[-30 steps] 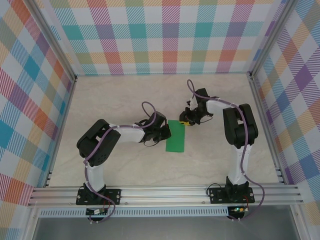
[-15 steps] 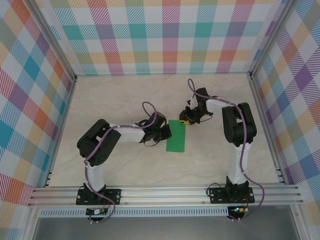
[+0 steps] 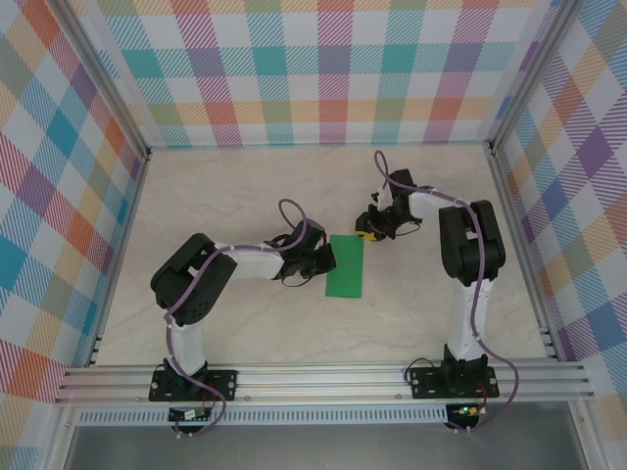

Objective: Fold a paper plane with a square sheet of paper (pick it up from the middle)
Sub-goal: Fold the square sheet of paper in half at the center of the table.

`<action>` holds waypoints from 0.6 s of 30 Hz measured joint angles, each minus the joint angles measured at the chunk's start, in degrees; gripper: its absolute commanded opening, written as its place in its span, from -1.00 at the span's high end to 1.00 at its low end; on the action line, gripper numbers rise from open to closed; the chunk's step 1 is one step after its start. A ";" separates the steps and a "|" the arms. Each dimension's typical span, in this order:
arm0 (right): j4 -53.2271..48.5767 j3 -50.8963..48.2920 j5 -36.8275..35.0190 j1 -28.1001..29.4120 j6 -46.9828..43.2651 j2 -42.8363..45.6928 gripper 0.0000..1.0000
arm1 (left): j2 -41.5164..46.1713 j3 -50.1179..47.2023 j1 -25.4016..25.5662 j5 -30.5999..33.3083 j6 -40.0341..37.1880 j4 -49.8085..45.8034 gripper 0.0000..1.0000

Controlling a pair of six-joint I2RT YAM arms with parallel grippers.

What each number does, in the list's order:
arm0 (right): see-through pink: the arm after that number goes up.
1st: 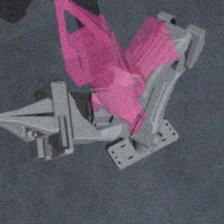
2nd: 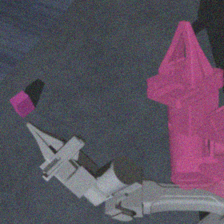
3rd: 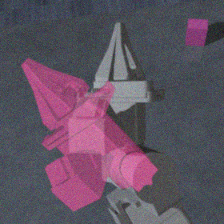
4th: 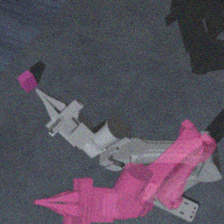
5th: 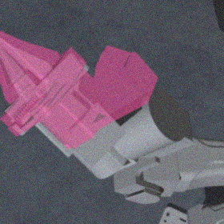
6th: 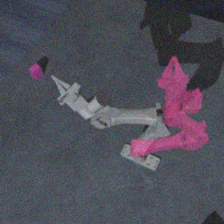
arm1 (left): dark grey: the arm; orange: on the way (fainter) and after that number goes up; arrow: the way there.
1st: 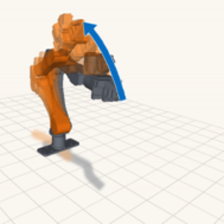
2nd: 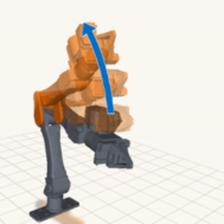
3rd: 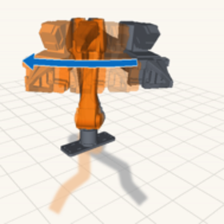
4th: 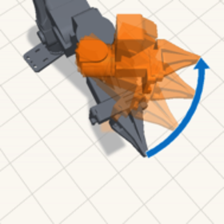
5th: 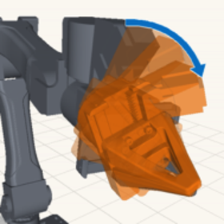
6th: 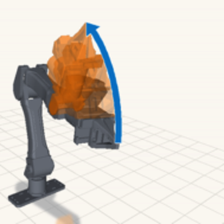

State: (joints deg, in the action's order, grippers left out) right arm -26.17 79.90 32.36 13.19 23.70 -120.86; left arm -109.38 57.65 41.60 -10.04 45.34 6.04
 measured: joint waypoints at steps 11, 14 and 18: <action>0.44 0.04 -0.09 -0.66 0.00 -1.03 0.51 | -0.02 0.39 0.00 0.02 0.00 -0.76 1.00; 0.39 0.02 -0.44 -0.52 -0.02 -0.72 0.50 | -0.02 0.39 0.00 0.02 0.00 -0.74 1.00; 0.55 -2.27 -1.55 -0.33 0.00 1.75 0.48 | -0.02 0.39 0.00 0.02 -0.02 -0.76 1.00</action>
State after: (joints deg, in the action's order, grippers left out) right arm -25.63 77.62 30.81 12.86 23.70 -119.11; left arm -109.40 58.04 41.60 -10.02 45.32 5.28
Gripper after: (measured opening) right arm 0.255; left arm 0.046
